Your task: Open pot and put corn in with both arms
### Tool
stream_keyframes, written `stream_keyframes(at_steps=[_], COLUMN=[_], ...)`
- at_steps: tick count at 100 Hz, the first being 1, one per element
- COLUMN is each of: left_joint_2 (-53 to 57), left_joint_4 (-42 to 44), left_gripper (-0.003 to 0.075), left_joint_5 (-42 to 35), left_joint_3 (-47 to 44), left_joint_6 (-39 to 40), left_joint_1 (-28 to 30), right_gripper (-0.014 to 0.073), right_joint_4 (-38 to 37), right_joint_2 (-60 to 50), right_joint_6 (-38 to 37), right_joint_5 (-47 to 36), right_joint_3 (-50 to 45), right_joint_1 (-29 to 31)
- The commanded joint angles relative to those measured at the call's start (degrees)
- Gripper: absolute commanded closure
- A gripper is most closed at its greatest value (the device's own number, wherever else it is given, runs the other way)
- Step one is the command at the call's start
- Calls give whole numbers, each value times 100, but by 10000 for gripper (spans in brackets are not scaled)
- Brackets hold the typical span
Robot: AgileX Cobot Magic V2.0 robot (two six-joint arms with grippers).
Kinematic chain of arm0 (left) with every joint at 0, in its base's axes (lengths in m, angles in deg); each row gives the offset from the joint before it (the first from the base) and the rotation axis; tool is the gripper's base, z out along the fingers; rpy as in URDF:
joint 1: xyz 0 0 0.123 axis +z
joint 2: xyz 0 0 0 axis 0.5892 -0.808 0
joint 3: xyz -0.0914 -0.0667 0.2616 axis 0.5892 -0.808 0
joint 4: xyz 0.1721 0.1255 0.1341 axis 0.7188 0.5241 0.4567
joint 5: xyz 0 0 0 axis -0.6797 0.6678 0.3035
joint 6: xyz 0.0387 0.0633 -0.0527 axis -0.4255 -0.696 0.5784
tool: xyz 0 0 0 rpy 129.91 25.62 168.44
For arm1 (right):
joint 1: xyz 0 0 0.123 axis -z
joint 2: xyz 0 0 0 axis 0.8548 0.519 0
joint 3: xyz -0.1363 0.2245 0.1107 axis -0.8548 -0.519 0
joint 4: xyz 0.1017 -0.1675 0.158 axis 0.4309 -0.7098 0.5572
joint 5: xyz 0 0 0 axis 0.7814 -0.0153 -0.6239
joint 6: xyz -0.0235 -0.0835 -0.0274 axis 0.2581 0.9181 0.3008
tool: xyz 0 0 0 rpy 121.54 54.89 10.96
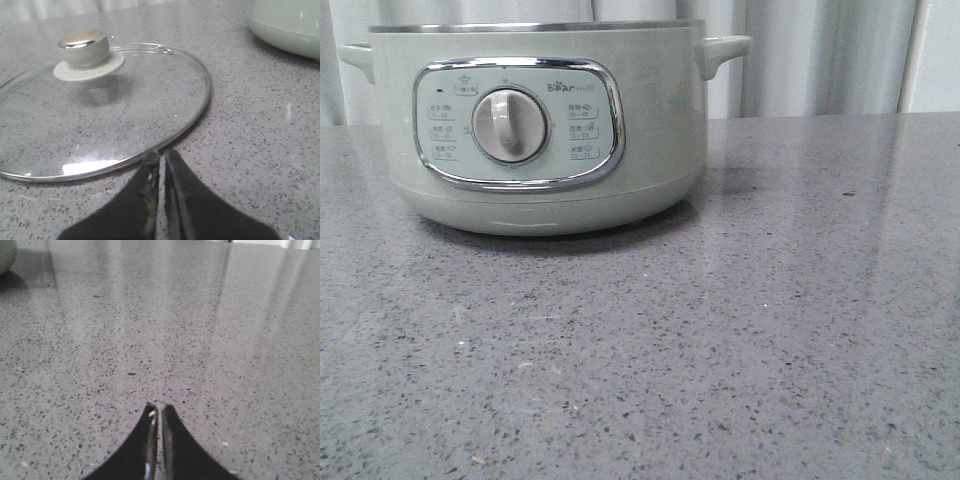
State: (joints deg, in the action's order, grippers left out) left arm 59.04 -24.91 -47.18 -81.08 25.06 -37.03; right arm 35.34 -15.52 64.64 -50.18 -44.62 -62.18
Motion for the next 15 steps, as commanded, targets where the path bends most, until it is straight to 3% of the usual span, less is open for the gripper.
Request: stream_keyframes(at_steps=[1,15], left_joint_2=[192,192], left_joint_4=[-7,-7], left_gripper=[741,741], left_joint_5=[-213,-213], left_joint_3=[-43,-43], left_joint_6=[65,65], left_joint_1=[-33,-33], right_gripper=[639,639], right_joint_4=[-15,-15], right_joint_2=[-135,-135], right_joint_6=[2,2], right_joint_5=[-81,-81], right_joint_3=[-104,-104], right_joint_1=[25,25])
